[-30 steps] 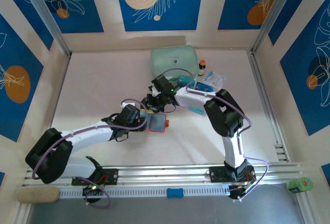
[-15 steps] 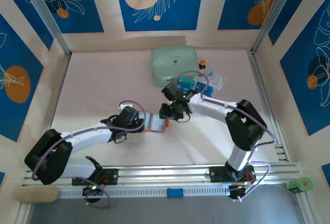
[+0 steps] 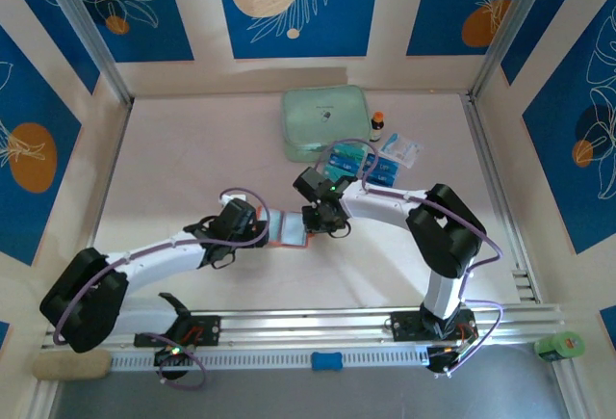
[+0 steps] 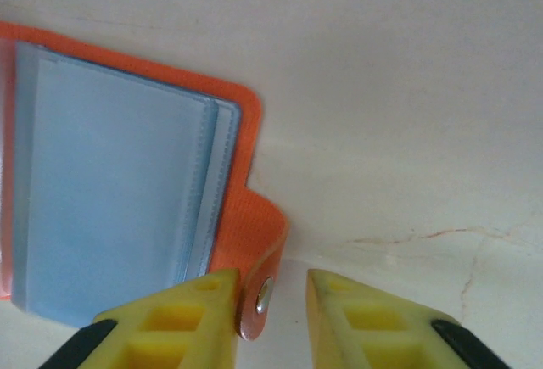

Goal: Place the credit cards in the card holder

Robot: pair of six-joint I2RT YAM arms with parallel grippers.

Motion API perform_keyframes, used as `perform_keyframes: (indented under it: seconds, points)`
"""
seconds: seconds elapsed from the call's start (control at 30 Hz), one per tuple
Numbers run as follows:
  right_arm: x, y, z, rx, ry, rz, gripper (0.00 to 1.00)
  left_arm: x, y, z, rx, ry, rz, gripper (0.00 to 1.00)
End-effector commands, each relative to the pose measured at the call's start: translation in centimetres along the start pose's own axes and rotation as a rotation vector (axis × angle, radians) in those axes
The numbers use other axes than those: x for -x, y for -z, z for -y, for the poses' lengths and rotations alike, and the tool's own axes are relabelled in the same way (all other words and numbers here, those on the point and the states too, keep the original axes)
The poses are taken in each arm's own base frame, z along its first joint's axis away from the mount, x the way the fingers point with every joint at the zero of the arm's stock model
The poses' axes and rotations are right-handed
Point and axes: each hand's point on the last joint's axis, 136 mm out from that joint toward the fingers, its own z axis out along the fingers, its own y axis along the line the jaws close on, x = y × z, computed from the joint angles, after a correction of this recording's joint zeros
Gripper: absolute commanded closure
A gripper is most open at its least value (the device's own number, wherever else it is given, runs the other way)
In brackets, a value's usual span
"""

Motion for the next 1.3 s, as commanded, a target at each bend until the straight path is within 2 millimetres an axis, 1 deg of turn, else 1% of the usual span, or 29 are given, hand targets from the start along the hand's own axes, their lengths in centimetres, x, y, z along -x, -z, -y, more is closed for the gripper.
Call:
perform_keyframes:
  seconds: [0.0, 0.13, 0.2, 0.33, 0.53, 0.73, 0.87, 0.9, 0.97, 1.0, 1.07, 1.2, 1.27]
  points:
    - [-0.2, -0.3, 1.1, -0.033, 0.010, 0.001, 0.78, 0.5, 0.7, -0.3, 0.002, 0.024, 0.010, 0.04]
    - [-0.4, -0.3, 1.3, -0.018, 0.019, -0.003, 0.94, 1.1, 1.1, 0.4, -0.028, 0.019, 0.014, 0.04]
    - [-0.5, -0.3, 1.3, -0.010, 0.024, -0.005, 1.00, 1.4, 1.2, 0.8, -0.039, 0.019, 0.016, 0.04]
    - [-0.7, -0.1, 1.1, 0.013, 0.051, -0.003, 1.00, 2.3, 1.5, 1.5, -0.063, 0.015, 0.025, 0.04]
    - [-1.4, 0.2, 1.2, 0.028, 0.099, -0.002, 1.00, 3.7, 1.9, 2.9, -0.099, -0.003, 0.035, 0.03]
    - [-2.0, 0.7, 1.9, 0.012, 0.126, -0.003, 1.00, 4.1, 1.8, 3.6, -0.117, -0.009, 0.032, 0.03]
    - [-2.5, 0.9, 2.5, 0.007, 0.122, -0.010, 1.00, 4.2, 1.8, 3.7, -0.121, -0.004, 0.031, 0.03]
    - [-2.6, 0.9, 2.6, 0.007, 0.120, -0.014, 0.98, 4.1, 1.8, 3.7, -0.122, -0.005, 0.030, 0.03]
    - [-2.6, 1.2, 2.5, 0.025, 0.122, -0.019, 0.86, 4.1, 1.8, 3.7, -0.124, -0.004, 0.029, 0.03]
    - [-2.5, 1.6, 2.5, 0.033, 0.124, -0.017, 0.81, 4.1, 1.8, 3.8, -0.125, -0.003, 0.029, 0.03]
    - [-1.8, 2.7, 2.2, 0.059, 0.125, 0.000, 0.75, 4.2, 1.8, 3.8, -0.127, -0.003, 0.030, 0.03]
    - [0.7, 6.2, 2.0, 0.120, 0.106, 0.073, 0.73, 4.2, 1.8, 3.9, -0.128, 0.000, 0.032, 0.02]
    - [2.1, 7.9, 2.5, 0.134, 0.087, 0.114, 0.73, 4.2, 1.8, 3.9, -0.130, 0.001, 0.029, 0.02]
